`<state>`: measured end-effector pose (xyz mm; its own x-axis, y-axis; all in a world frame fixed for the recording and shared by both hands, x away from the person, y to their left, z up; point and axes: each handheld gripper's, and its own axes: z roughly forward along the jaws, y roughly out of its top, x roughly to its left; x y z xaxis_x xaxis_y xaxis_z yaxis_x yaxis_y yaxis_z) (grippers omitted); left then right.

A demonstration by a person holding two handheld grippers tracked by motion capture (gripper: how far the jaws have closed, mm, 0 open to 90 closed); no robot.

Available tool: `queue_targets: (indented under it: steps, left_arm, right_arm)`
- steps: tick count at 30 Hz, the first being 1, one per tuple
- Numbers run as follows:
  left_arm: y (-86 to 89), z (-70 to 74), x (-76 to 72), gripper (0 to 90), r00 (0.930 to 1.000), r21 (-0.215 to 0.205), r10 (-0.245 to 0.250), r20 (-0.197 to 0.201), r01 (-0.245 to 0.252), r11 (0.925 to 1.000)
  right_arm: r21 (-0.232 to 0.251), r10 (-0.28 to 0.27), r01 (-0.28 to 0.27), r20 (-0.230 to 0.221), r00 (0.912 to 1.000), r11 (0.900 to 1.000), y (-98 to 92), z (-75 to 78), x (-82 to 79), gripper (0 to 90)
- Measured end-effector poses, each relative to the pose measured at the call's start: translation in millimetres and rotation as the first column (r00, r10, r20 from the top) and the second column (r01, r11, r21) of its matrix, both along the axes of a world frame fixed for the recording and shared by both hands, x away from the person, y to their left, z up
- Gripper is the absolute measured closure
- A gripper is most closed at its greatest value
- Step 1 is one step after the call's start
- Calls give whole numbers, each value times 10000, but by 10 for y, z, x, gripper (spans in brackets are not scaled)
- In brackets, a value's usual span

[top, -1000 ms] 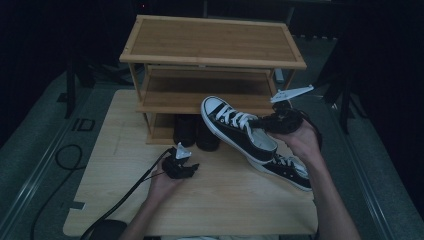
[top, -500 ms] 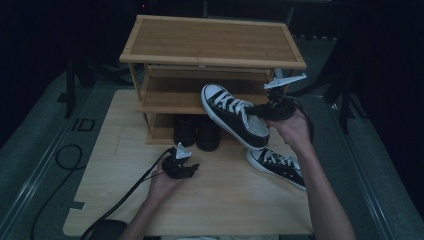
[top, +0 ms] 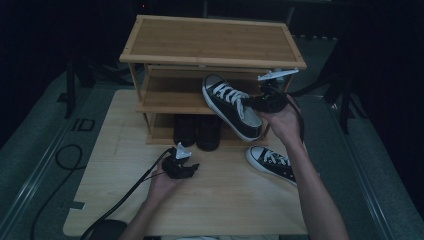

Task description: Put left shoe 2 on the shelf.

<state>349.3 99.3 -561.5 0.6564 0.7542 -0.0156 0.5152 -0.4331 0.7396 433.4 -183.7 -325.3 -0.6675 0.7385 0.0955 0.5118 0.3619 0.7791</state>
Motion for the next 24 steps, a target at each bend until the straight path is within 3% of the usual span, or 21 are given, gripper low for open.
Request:
queue_targets:
  steps: [18,24]
  left_arm:
    - [-1,0,0,471,10000,-21,12,5,-12,10000]
    - [-2,-1,0,471,10000,-48,17,-10,-17,10000]
  right_arm:
    - [448,-1293,1299,-170,9915,9905,161,-24,99,884]
    - [677,-1811,1829,-313,9830,9808,212,-27,91,884]
